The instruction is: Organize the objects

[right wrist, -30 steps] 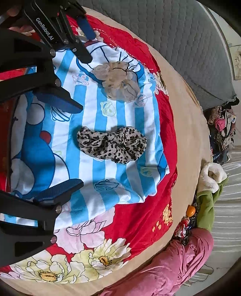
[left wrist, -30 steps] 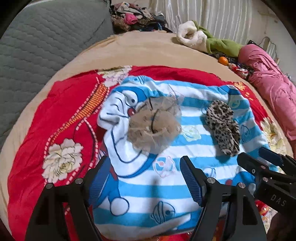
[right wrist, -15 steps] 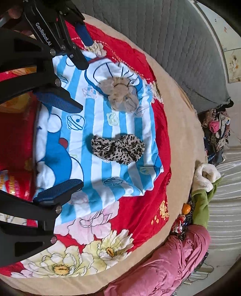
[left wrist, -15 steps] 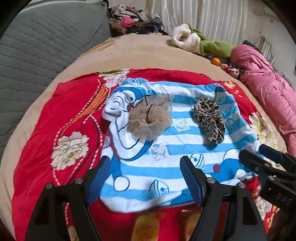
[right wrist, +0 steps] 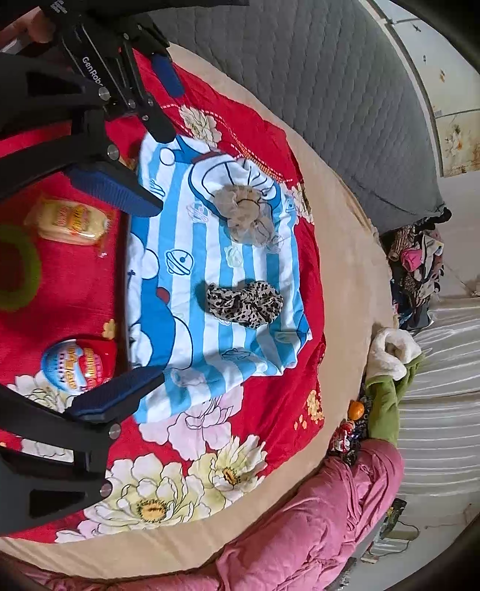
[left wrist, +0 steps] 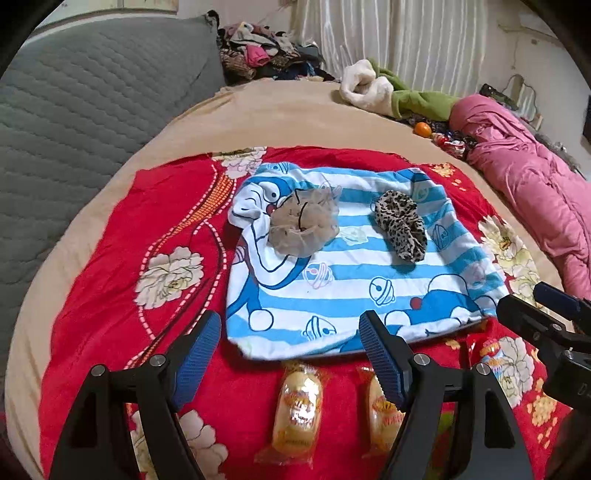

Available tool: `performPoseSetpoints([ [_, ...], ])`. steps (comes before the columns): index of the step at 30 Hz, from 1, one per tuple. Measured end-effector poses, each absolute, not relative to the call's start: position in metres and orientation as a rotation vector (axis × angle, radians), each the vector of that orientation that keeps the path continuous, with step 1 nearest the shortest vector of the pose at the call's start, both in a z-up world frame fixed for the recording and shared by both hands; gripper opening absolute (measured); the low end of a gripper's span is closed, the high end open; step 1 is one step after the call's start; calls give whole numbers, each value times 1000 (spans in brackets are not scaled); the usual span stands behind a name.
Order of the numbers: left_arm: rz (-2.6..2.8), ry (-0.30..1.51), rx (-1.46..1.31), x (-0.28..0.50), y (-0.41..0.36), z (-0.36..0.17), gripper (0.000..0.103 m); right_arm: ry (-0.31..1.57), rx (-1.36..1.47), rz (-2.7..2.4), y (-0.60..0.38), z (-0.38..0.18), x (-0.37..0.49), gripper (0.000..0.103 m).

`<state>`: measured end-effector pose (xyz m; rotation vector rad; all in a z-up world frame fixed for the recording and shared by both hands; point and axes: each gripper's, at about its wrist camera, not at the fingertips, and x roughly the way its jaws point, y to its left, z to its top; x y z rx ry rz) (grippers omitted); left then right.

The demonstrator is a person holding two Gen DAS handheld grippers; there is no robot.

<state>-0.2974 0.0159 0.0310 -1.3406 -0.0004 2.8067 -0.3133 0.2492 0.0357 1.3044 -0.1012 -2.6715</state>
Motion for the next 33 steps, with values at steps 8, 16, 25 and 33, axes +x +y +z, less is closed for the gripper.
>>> performPoseSetpoints([
  [8, 2809, -23, -1303, -270, 14, 51, 79, -102, 1262, -2679, 248, 54, -285, 86],
  [16, 2794, -66, -1299, -244, 13, 58, 81, -103, 1213, -2695, 248, 70, -256, 87],
  [25, 2776, -76, -1282, -214, 12, 67, 82, -101, 1150, -2714, 248, 85, -226, 88],
  [33, 2782, -72, -1252, -188, 7, 74, 82, -94, 1109, -2722, 250, 90, -200, 89],
])
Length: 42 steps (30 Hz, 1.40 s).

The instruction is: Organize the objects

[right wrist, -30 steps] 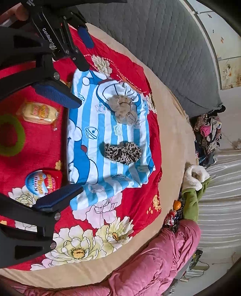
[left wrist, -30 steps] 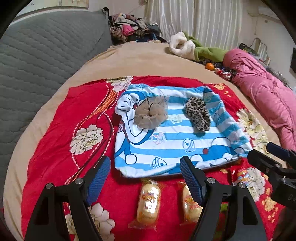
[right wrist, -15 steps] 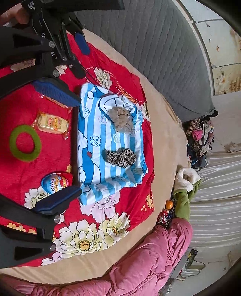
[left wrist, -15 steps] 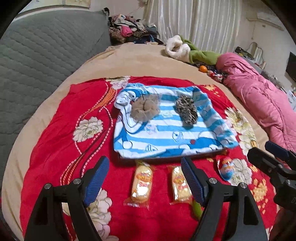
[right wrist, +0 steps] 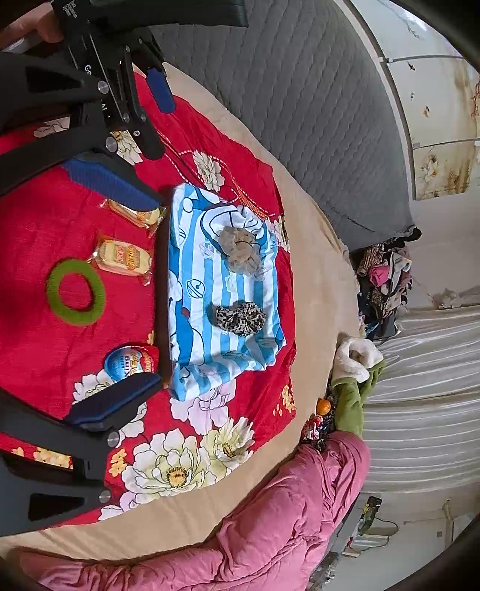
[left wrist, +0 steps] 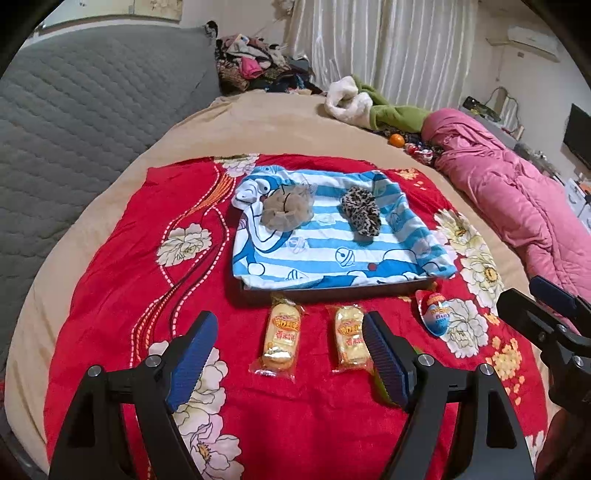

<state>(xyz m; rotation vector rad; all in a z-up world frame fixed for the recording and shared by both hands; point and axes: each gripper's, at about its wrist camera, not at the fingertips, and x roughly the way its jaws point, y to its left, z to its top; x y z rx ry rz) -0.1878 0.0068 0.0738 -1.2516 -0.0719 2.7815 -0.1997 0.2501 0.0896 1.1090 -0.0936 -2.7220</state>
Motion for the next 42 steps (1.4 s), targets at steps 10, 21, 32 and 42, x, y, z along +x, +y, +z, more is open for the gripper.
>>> performPoseSetpoints([
  [10, 2810, -88, -1218, -157, 0, 73, 86, -56, 1045, -2753, 253, 99, -166, 90],
  [21, 2800, -65, -1204, -136, 0, 69, 99, -77, 1034, -2755, 260, 95, -143, 91],
  [32, 2823, -11, -1192, -122, -1, 63, 102, -111, 1018, -2757, 261, 90, -129, 93],
  [42, 2808, -97, -1120, -105, -2, 57, 102, -99, 996, -2772, 262, 85, -118, 94],
])
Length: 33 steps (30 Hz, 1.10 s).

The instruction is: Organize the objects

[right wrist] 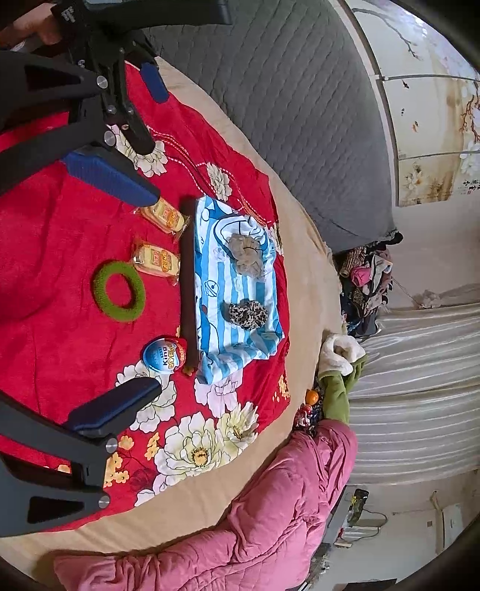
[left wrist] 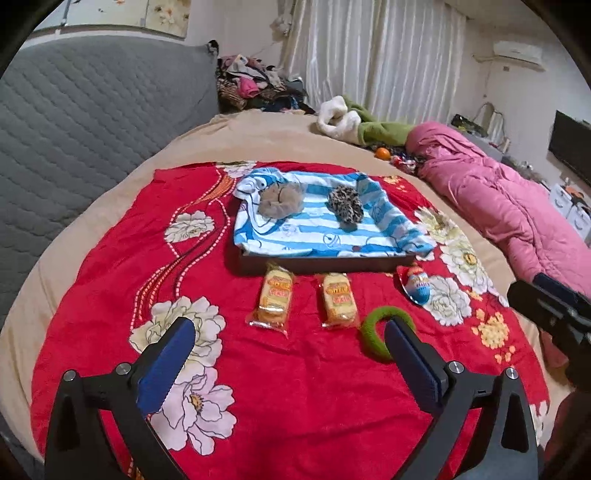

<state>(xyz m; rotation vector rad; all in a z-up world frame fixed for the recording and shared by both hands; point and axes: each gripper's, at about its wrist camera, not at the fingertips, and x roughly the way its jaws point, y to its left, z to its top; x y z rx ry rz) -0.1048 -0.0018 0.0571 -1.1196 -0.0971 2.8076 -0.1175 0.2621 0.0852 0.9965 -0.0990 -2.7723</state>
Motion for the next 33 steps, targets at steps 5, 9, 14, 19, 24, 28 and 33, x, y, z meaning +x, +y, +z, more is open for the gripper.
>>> performPoseSetpoints([
  [5, 2771, -78, -1130, -99, 1, 51, 102, -105, 987, -2778, 263, 83, -113, 94],
  [9, 2839, 20, -1078, -89, 4, 49, 102, -97, 994, -2788, 262, 75, -109, 94],
  [14, 2856, 3, -1075, -81, 3, 41, 102, -101, 1019, -2785, 263, 60, -104, 94],
  [19, 2856, -11, -1089, -78, 4, 32, 102, -103, 1042, -2781, 263, 47, -100, 94],
  [24, 2870, 24, -1087, -78, 8, 24, 102, -109, 1059, -2781, 265, 37, -99, 94],
  [28, 2865, -4, -1100, -80, 5, 17, 102, -124, 1074, -2776, 268, 30, -99, 94],
  [33, 2874, -16, -1132, -87, 2, 5, 102, -119, 1094, -2776, 266, 20, -102, 94],
])
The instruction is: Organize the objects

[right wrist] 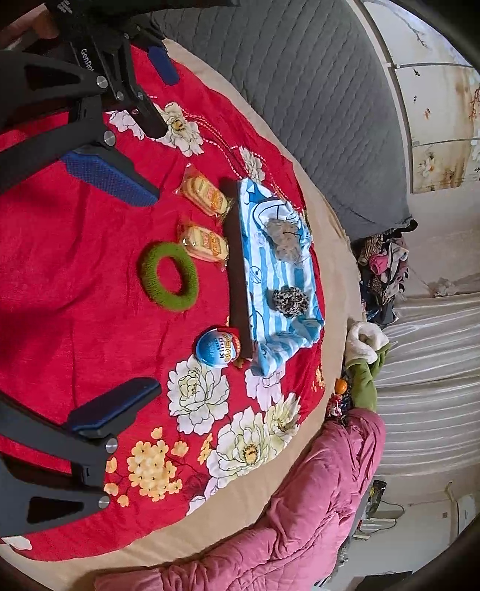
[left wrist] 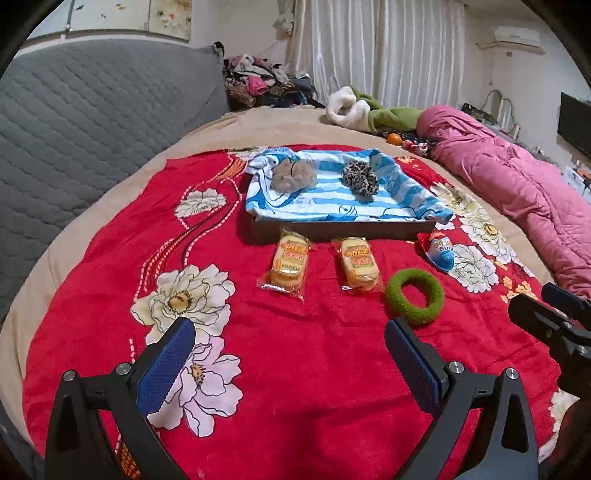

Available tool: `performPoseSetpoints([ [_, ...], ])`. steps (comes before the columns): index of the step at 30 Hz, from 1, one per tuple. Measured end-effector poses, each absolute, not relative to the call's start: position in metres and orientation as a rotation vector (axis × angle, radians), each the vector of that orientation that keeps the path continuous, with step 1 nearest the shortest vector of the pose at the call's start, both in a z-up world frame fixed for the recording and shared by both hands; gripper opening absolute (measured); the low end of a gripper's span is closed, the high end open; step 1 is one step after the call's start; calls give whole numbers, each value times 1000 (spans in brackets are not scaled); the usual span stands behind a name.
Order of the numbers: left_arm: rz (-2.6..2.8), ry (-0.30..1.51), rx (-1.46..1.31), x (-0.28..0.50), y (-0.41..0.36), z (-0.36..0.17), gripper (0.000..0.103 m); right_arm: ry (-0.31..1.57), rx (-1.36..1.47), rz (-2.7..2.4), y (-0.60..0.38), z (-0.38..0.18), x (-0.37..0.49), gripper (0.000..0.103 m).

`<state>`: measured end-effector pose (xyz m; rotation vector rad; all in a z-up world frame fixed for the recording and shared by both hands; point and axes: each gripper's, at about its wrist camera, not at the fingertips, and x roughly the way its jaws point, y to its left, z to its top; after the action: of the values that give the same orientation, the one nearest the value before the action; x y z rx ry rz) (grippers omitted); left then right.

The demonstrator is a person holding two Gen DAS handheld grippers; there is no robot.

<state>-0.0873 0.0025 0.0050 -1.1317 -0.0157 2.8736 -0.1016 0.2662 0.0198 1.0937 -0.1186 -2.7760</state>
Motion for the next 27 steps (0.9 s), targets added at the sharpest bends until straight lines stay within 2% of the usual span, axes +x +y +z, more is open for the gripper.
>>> performPoseSetpoints([
  [27, 2864, -34, -1158, -110, -3, -24, 102, -129, 1146, -2758, 259, -8, -119, 94],
])
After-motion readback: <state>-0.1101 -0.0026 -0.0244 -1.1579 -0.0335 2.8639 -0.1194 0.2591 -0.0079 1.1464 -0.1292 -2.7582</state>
